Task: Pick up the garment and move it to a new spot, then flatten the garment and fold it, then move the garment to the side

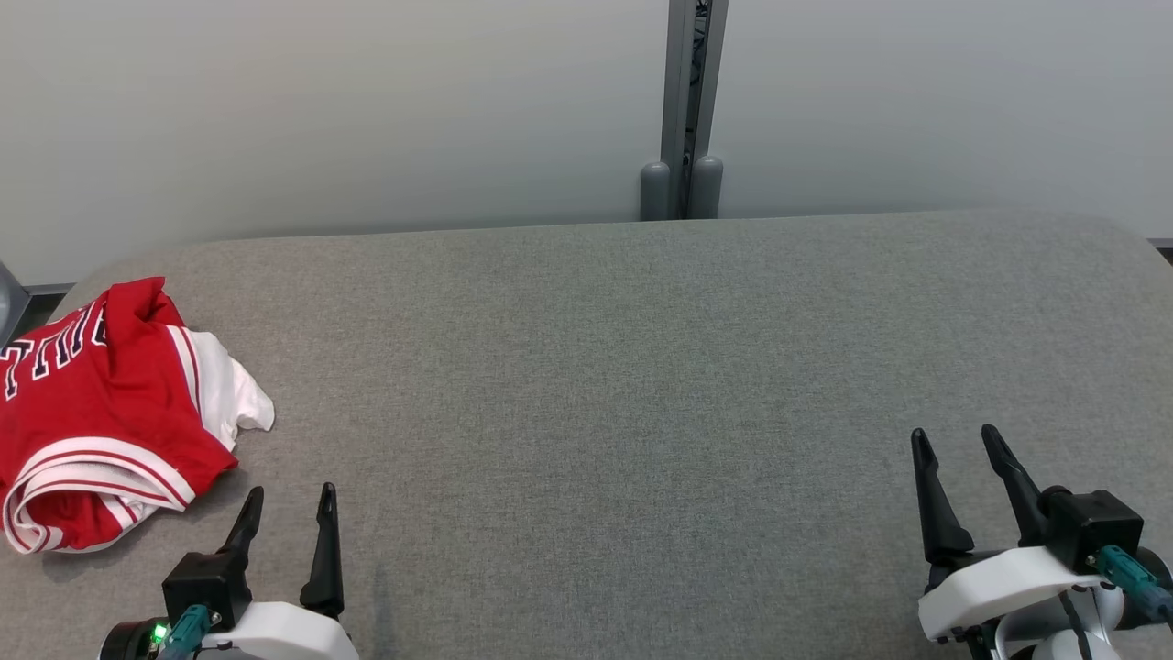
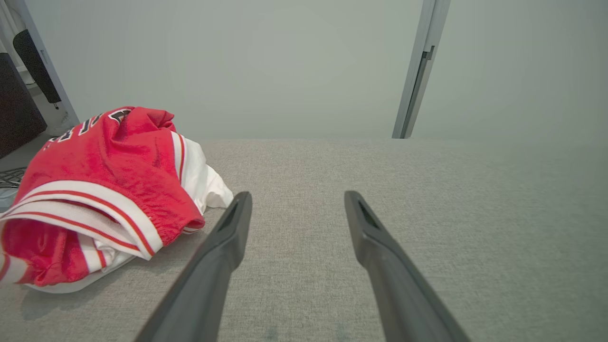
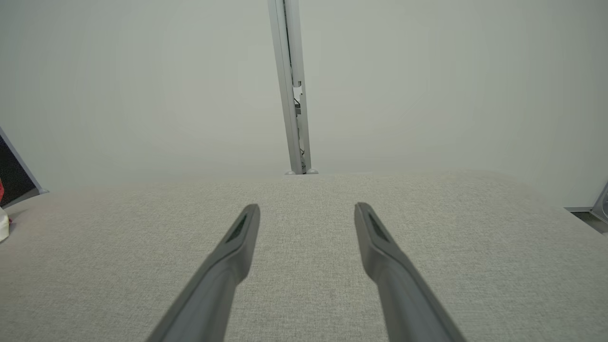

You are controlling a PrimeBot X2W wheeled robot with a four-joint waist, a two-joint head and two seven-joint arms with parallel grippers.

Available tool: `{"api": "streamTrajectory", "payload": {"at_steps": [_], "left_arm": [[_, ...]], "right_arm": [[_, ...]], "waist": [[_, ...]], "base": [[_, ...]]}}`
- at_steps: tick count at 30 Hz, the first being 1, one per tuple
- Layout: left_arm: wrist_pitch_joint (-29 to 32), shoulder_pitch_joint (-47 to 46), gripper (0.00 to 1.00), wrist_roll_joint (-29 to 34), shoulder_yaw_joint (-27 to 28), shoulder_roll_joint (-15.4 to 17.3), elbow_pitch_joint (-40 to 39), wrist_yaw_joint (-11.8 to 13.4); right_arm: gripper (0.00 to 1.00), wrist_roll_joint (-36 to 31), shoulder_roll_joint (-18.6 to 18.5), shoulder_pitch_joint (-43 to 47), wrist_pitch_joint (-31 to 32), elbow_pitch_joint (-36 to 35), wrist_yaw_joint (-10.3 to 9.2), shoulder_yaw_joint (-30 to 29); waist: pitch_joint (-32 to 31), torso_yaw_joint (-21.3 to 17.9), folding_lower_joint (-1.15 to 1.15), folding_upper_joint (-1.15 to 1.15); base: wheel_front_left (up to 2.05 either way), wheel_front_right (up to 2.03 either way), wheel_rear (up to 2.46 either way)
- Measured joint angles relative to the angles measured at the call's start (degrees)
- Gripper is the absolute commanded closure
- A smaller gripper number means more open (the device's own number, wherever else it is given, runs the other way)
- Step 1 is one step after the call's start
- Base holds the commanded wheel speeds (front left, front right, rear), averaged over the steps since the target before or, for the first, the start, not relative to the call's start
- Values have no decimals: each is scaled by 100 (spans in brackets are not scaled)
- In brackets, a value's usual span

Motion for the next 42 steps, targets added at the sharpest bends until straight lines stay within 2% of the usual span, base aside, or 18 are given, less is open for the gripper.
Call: {"api": "streamTrajectory", "payload": {"at_steps": [12,19,27,38,42], "left_arm": [[-129,-1,0,433,54,0,37,59],[-158,-16,0,570,94,-7,62,77],[-159,-19,0,543,280,-1,120,80],[-167,57,0,512,593,37,205,67],[-167,91,0,512,645,40,218,25]], "right_arm": [[0,-495,-8,-1,-142,70,2,-76],[0,-660,-16,-9,-168,93,7,19],[0,-602,-16,1,-170,151,7,252],[0,-503,-14,-20,-176,255,8,653],[0,-500,-11,-49,-176,298,8,735]], "waist": [[23,43,0,0],[83,280,0,0],[124,933,0,0],[135,2182,0,0],[156,2438,0,0]], "base": [[0,0,0],[0,0,0],[0,0,0],[0,0,0],[0,0,0]]}}
